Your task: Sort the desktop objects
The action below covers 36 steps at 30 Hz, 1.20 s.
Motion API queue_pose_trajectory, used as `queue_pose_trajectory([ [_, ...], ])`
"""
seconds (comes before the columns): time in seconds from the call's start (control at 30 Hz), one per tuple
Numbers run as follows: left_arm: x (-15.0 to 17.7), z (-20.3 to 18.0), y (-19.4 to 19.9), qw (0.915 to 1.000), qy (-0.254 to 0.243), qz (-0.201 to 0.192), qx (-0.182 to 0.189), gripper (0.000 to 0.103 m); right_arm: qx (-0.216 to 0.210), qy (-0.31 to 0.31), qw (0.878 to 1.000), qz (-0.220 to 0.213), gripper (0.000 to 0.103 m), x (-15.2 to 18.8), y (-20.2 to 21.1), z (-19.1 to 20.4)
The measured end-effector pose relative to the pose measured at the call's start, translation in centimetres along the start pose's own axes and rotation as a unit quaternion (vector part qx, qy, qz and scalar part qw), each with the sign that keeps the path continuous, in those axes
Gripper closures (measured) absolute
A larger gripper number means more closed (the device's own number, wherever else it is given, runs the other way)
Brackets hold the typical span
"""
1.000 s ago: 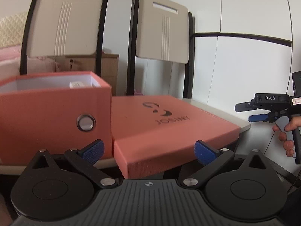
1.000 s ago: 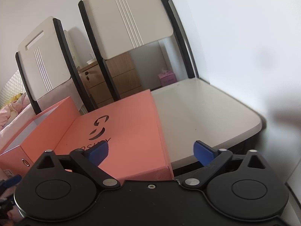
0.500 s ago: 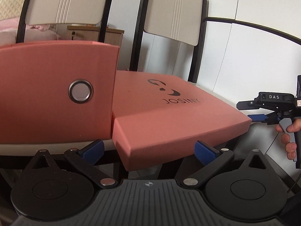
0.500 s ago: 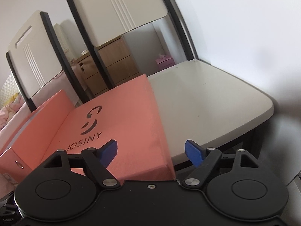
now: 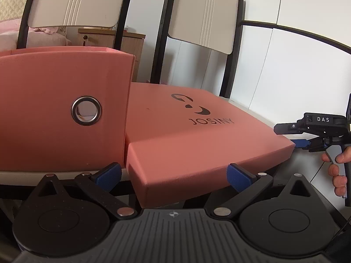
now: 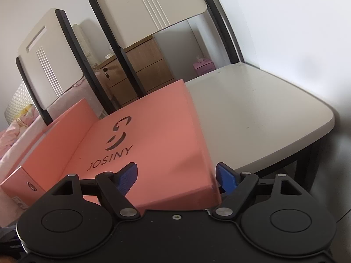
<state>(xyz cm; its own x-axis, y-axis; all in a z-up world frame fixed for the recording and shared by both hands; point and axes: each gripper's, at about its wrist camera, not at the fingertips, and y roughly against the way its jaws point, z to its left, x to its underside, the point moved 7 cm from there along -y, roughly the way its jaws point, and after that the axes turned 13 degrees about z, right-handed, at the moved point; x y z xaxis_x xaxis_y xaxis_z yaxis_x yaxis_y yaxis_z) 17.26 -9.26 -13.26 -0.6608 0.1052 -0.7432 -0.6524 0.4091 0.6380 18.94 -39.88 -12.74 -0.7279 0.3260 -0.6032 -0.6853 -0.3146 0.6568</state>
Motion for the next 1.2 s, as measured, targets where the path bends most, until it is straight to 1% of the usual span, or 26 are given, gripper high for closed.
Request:
queue_pose_trajectory([
  [0.17,-0.1,-0.3,-0.1,0.9999,0.003,0.004,0.015,0.000,0.000,0.004,1.000,0.000,0.022,0.0,0.0,0.1],
  [0.3,-0.2,-0.4,-0.4,0.9999,0.002,0.004,0.011,0.000,0.005,0.015,1.000,0.001,0.022,0.1,0.1,0.2],
  [0.47,-0.2,-0.5,-0.3,0.9999,0.004,0.005,0.010,0.000,0.015,0.016,1.000,-0.009,0.022,-0.1,0.1,0.2],
  [0.53,-0.1,-0.5,-0.3,0.9999,0.002,0.005,0.009,0.000,0.012,0.017,1.000,-0.010,0.022,-0.1,0.1,0.3],
  [0.6,-0.1,-0.6,-0.4,1.0000,0.000,0.006,0.008,0.000,0.010,0.022,1.000,-0.009,0.021,-0.1,0.0,0.6],
  [0.67,-0.1,-0.6,-0.3,1.0000,-0.002,0.006,0.007,0.000,0.017,0.033,0.999,-0.006,0.019,0.0,-0.1,0.9],
  [0.83,-0.2,-0.5,-0.2,0.9999,0.003,0.008,0.008,0.000,0.006,0.032,0.999,-0.004,0.019,0.1,0.2,0.8],
  [1.0,0.0,-0.7,0.2,0.9999,-0.001,0.008,0.006,0.000,0.010,0.059,0.998,-0.001,0.018,0.5,0.6,1.4],
  [1.2,0.4,-0.9,1.1,0.9999,0.004,0.012,0.010,0.000,0.006,0.068,0.998,0.002,0.016,1.0,1.4,1.7],
])
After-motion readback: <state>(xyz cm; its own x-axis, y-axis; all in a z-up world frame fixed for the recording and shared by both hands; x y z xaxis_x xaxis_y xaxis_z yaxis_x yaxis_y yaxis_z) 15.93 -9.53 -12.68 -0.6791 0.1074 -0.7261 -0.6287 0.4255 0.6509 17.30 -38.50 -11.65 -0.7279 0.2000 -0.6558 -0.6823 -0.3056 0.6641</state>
